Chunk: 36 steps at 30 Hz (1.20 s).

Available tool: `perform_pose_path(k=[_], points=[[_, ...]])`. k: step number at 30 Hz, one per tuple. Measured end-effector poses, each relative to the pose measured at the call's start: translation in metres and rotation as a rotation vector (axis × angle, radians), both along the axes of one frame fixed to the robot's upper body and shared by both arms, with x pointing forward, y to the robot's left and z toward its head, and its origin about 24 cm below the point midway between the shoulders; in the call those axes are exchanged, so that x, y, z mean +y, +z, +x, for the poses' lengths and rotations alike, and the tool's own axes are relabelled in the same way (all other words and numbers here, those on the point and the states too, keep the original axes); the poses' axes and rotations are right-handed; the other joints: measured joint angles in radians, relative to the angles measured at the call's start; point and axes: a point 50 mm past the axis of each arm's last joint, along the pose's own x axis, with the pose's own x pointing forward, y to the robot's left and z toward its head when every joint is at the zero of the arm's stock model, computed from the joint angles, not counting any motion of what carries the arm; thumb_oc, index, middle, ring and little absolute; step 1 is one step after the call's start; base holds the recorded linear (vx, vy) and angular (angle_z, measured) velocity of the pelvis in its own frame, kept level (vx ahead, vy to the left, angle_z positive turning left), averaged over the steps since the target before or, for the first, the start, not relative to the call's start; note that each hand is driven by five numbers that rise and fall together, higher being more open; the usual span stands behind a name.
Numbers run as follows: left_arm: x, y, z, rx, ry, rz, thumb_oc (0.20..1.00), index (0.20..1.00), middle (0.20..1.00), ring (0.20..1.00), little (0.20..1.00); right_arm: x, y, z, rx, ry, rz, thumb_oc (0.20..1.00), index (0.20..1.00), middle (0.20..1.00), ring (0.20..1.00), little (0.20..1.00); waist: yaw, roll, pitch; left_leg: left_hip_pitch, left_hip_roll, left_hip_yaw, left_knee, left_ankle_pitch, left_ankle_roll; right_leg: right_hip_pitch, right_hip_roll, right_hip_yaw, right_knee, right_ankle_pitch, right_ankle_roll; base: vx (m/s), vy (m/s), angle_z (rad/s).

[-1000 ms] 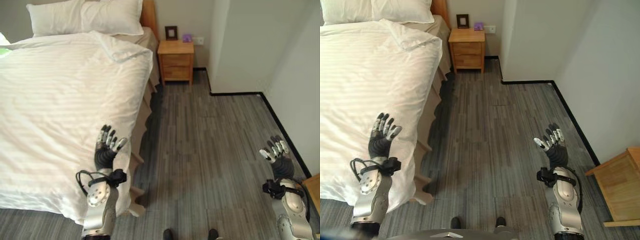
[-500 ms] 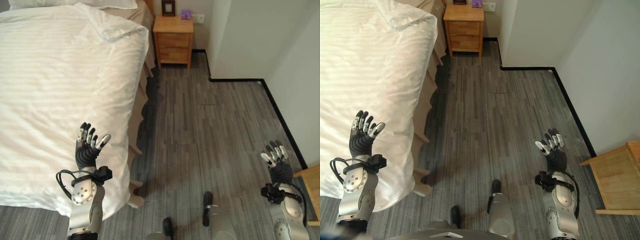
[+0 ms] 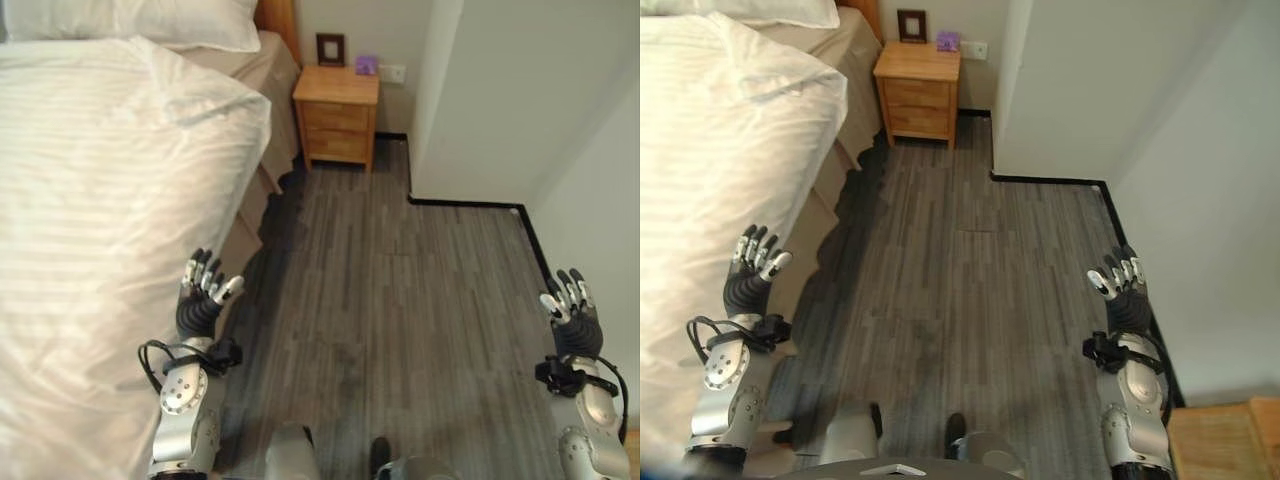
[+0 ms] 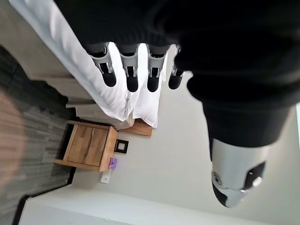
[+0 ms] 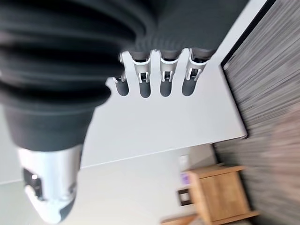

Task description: Making the bed.

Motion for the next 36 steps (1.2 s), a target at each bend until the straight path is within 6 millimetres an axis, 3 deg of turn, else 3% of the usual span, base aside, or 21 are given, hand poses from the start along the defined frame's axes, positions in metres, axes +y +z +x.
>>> perform_pose_path(k=[1,3,6,8,9,10,12,13,16,17,18,20,22,23,24,26,27,29,32,35,36], points=[[-0.002,0.003,0.003,-0.027,0.002,-0.017,1.0,1.0,1.0,1.0,1.0,0.0,0.005,0.002,-0.015,0.012,-0.017,1.0,1.0,1.0,1.0,1.0,0.004,0.018,0.007,0.006,-0.012,0.023,-0.138,0.009,0.009,0.025,0.015,-0.011,-0.011,0.013,-0.016,0.7,0.056,-0.14],[0.008,-0.003,-0.006,-0.005,0.049,-0.027,1.0,1.0,1.0,1.0,1.0,0.01,0.005,0.008,-0.014,0.072,-0.026,1.0,1.0,1.0,1.0,1.0,0.042,0.04,-0.009,0.002,-0.119,0.016,-0.426,0.011,0.015,0.141,0.034,0.012,-0.082,-0.04,0.052,0.72,0.06,-0.25],[0.014,-0.002,-0.011,-0.016,0.099,-0.028,1.0,1.0,1.0,1.0,1.0,0.02,-0.003,0.012,0.031,0.128,-0.045,1.0,1.0,1.0,1.0,1.0,0.094,0.068,-0.039,0.048,-0.217,0.09,-0.558,0.038,0.076,0.244,0.063,0.025,-0.079,-0.042,0.057,0.78,0.021,-0.36],[0.022,-0.003,-0.017,-0.014,0.148,-0.03,1.0,1.0,1.0,1.0,1.0,0.028,-0.007,0.011,0.053,0.17,-0.043,1.0,1.0,1.0,1.0,1.0,0.095,0.086,-0.061,0.109,-0.196,0.167,-0.488,-0.004,0.146,0.302,0.103,0.046,-0.026,-0.059,0.082,0.34,0.035,-0.3],[0.026,-0.002,-0.022,-0.01,0.153,-0.011,1.0,1.0,1.0,1.0,1.0,0.031,-0.011,0.007,0.066,0.184,-0.032,1.0,1.0,1.0,1.0,1.0,0.103,0.094,-0.093,0.142,-0.199,0.151,-0.521,0.059,0.278,0.313,0.116,0.053,0.015,-0.071,0.09,0.61,0.123,-0.19],[0.03,-0.002,-0.025,0.001,0.157,0.011,1.0,1.0,1.0,1.0,1.0,0.039,-0.022,0.0,0.1,0.211,-0.004,1.0,1.0,1.0,1.0,1.0,0.1,-0.01,-0.145,0.18,-0.245,0.155,-0.517,0.067,0.281,0.291,0.039,0.045,0.137,-0.115,0.108,0.81,0.181,-0.21],[0.028,0.001,-0.02,-0.01,0.152,0.013,1.0,1.0,1.0,1.0,1.0,0.042,-0.019,0.002,0.094,0.235,-0.025,1.0,1.0,1.0,1.0,1.0,0.098,-0.043,-0.142,0.222,-0.271,0.16,-0.481,0.02,0.259,0.217,-0.006,0.027,0.372,-0.046,0.163,0.73,0.227,-0.07],[0.022,0.004,-0.008,-0.034,0.146,-0.005,1.0,1.0,1.0,1.0,1.0,0.044,-0.013,0.005,0.074,0.252,-0.059,1.0,1.0,1.0,1.0,1.0,0.094,-0.039,-0.123,0.284,-0.287,0.126,-0.468,-0.048,0.26,0.022,-0.09,0.008,0.801,0.124,0.217,0.51,0.171,0.33],[0.013,0.004,0.003,-0.057,0.144,-0.052,1.0,1.0,1.0,1.0,1.0,0.056,-0.007,0.009,0.03,0.287,-0.042,1.0,1.0,1.0,1.0,1.0,0.02,0.019,-0.08,0.392,-0.294,0.013,-0.479,-0.087,0.246,-0.263,-0.129,0.045,1.08,0.042,0.131,0.65,0.025,0.93],[0.005,0.011,0.008,-0.084,0.11,-0.039,1.0,1.0,1.0,1.0,1.0,0.057,-0.002,0.01,0.028,0.328,-0.093,1.0,1.0,1.0,1.0,1.0,0.002,0.075,-0.053,0.463,-0.275,-0.078,-0.502,-0.139,0.228,-0.48,-0.169,0.05,1.019,-0.023,0.142,0.95,-0.186,1.55],[0.002,0.015,0.01,-0.105,0.1,-0.039,1.0,1.0,1.0,1.0,1.0,0.056,0.001,0.011,0.015,0.331,-0.101,1.0,1.0,1.0,1.0,1.0,-0.004,0.101,-0.035,0.495,-0.261,-0.122,-0.506,-0.141,0.218,-0.5,-0.189,0.026,0.902,-0.03,0.12,0.77,-0.224,1.74],[0.002,0.024,0.01,-0.144,0.081,-0.019,1.0,1.0,1.0,1.0,1.0,0.056,-0.004,0.008,0.039,0.342,-0.106,1.0,1.0,1.0,1.0,1.0,-0.016,0.097,-0.034,0.546,-0.239,-0.201,-0.515,-0.17,0.179,-0.54,-0.2,0.053,0.577,-0.011,0.135,0.46,-0.148,1.41],[0.01,0.022,0.007,-0.115,0.077,0.023,1.0,1.0,1.0,1.0,1.0,0.055,-0.011,0.003,0.067,0.333,-0.096,1.0,1.0,1.0,1.0,1.0,-0.019,0.061,-0.044,0.64,-0.226,-0.285,-0.547,-0.206,0.125,-0.481,-0.17,0.202,0.217,0.069,0.156,0.47,-0.135,1.25],[0.012,0.022,0.006,-0.107,0.074,0.04,1.0,1.0,1.0,1.0,1.0,0.054,-0.012,0.002,0.07,0.326,-0.09,1.0,1.0,1.0,1.0,1.0,-0.021,0.043,-0.043,0.681,-0.216,-0.301,-0.556,-0.218,0.104,-0.478,-0.172,0.202,0.189,0.116,0.119,0.73,-0.241,1.29],[0.012,0.019,0.007,-0.091,0.061,0.052,1.0,1.0,1.0,1.0,1.0,0.049,-0.017,-0.005,0.089,0.309,-0.082,1.0,1.0,1.0,1.0,1.0,-0.028,0.011,-0.074,0.692,-0.197,-0.371,-0.538,-0.262,0.064,-0.422,-0.122,0.353,0.069,0.162,0.162,0.35,-0.133,1.35],[0.002,0.008,0.011,-0.055,0.034,0.022,1.0,1.0,1.0,1.0,1.0,0.037,-0.026,-0.01,0.143,0.279,-0.094,1.0,1.0,1.0,1.0,1.0,-0.037,0.05,-0.079,0.707,-0.128,-0.4,-0.53,-0.268,0.04,-0.367,-0.064,0.353,0.066,0.227,0.187,0.41,-0.199,1.24],[-0.001,0.005,0.01,-0.044,0.013,0.026,1.0,1.0,1.0,1.0,1.0,0.032,-0.025,-0.01,0.156,0.275,-0.111,1.0,1.0,1.0,1.0,1.0,-0.042,0.055,-0.072,0.72,-0.101,-0.384,-0.524,-0.232,-0.002,-0.376,-0.04,0.327,0.149,0.287,0.118,0.5,-0.276,0.69],[-0.002,-0.001,0.006,-0.018,0.014,0.016,1.0,1.0,1.0,1.0,1.0,0.029,-0.015,-0.001,0.121,0.287,-0.147,1.0,1.0,1.0,1.0,1.0,-0.051,0.061,-0.059,0.723,-0.069,-0.401,-0.49,-0.146,-0.018,-0.378,-0.023,0.277,0.246,0.221,0.065,0.57,-0.393,0.38],[-0.008,0.003,0.013,-0.047,-0.001,-0.009,1.0,1.0,1.0,1.0,1.0,0.016,-0.011,0.004,0.121,0.28,-0.193,1.0,1.0,1.0,1.0,1.0,-0.081,0.06,-0.058,0.747,-0.045,-0.449,-0.445,-0.096,-0.069,-0.323,-0.014,0.217,0.306,0.115,0.058,0.31,-0.303,0.44],[-0.013,0.013,0.023,-0.092,-0.017,-0.024,1.0,1.0,1.0,1.0,1.0,0.01,-0.008,0.007,0.109,0.264,-0.194,1.0,1.0,1.0,1.0,1.0,-0.079,0.036,-0.041,0.531,-0.023,-0.424,-0.043,-0.034,-0.064,-0.266,0.003,0.153,0.263,0.066,-0.007,0.27,-0.413,0.45],[-0.013,0.016,0.025,-0.108,-0.029,-0.032,1.0,1.0,1.0,1.0,1.0,0.01,-0.008,0.007,0.111,0.261,-0.188,1.0,1.0,1.0,1.0,1.0,-0.056,-0.002,-0.02,0.401,-0.013,-0.374,0.159,0.167,-0.017,-0.23,-0.005,0.149,0.219,0.086,-0.035,0.16,-0.264,0.34]])
